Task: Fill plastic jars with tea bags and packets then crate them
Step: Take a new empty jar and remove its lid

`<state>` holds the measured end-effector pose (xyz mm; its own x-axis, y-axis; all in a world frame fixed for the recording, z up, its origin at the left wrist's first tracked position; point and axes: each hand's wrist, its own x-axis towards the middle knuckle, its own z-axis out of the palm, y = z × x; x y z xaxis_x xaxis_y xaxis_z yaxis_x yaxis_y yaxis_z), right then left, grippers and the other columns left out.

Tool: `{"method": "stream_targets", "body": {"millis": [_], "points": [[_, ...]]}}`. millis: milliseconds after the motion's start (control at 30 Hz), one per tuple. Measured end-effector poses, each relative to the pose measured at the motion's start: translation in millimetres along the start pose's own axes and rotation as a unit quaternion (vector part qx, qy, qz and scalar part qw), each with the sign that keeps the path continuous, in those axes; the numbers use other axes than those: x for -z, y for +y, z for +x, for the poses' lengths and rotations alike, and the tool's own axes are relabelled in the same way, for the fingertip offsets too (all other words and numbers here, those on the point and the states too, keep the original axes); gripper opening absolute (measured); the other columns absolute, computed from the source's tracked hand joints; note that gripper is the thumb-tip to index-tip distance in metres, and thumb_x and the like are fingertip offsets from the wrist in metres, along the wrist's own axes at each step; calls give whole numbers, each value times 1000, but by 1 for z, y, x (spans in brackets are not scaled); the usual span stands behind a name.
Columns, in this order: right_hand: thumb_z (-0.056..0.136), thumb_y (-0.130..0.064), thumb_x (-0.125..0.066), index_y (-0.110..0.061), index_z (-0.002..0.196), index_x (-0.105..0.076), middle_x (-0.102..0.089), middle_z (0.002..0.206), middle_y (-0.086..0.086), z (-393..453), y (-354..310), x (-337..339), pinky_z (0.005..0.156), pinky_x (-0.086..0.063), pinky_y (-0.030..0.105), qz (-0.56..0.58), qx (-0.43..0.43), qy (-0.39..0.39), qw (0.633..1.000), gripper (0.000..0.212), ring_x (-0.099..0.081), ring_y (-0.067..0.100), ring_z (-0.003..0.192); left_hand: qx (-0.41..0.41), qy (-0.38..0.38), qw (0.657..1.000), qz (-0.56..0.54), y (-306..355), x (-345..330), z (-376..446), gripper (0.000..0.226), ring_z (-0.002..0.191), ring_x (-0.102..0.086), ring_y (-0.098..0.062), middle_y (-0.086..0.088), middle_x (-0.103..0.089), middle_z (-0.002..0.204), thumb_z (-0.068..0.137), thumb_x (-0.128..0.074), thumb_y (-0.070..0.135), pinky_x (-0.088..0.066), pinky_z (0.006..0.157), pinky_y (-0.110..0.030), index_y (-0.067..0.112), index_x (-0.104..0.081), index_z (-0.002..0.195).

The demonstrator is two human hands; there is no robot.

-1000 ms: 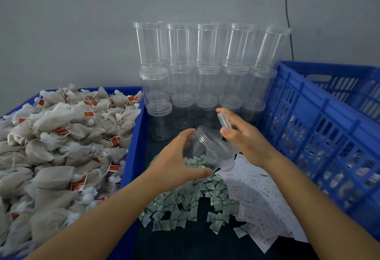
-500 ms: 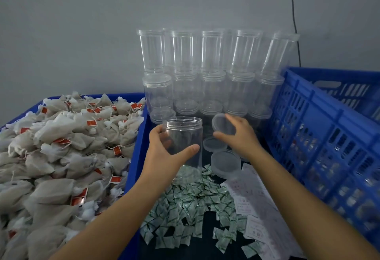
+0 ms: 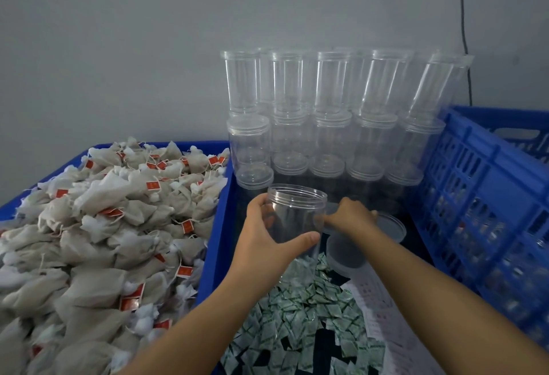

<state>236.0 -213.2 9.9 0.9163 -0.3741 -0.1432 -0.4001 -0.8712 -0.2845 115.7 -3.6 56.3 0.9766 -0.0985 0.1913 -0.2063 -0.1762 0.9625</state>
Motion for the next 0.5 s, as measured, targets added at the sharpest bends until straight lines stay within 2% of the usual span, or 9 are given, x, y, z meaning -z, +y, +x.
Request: {"method": "stream_targets", "body": {"millis": [67,133,233,333,400,500], "points": [[84,-72,-52,-14,140,-47,-55,140,10,2,0,-2,107,-38,48,11,-2,1,1000,81,-53,31,126,5,-8,1000,0,0,-1,0,81,109,-42,10,37,-42,109,59,-85,44,-38,82,-14,54,-30,117],[92,-64,-46,-11,132,-55,-59,133,13,3,3,-3,92,-48,41,46,3,15,999,66,-58,32,114,7,-14,1000,1,0,-1,0,76,108,-42,14,43,-44,106,58,-85,46,-38,81,-13,62,-30,108],[97,-64,-37,-7,124,-60,-62,124,16,3,10,-2,77,-44,37,113,21,63,991,67,-60,35,107,3,-22,1000,5,0,-2,-1,75,109,-39,19,49,-43,102,56,-85,48,-38,87,-15,65,-30,105],[96,-72,-31,-9,104,-66,-64,100,13,1,15,3,72,-43,37,169,42,128,976,72,-57,31,88,0,-22,1000,6,1,-3,0,77,111,-38,18,45,-43,105,55,-84,49,-38,91,-18,63,-29,108],[98,-68,-28,-8,93,-66,-62,93,11,4,16,6,71,-42,36,192,30,130,972,71,-54,29,83,1,-23,1000,6,3,-3,-1,75,110,-39,16,44,-43,106,56,-84,49,-37,88,-16,63,-30,107],[104,-55,-32,-5,97,-64,-59,88,10,13,19,6,63,-39,33,194,1,95,976,60,-54,23,71,0,-25,1000,11,3,-2,-1,79,112,-41,10,40,-43,109,58,-84,48,-36,87,-17,58,-28,114]]}}
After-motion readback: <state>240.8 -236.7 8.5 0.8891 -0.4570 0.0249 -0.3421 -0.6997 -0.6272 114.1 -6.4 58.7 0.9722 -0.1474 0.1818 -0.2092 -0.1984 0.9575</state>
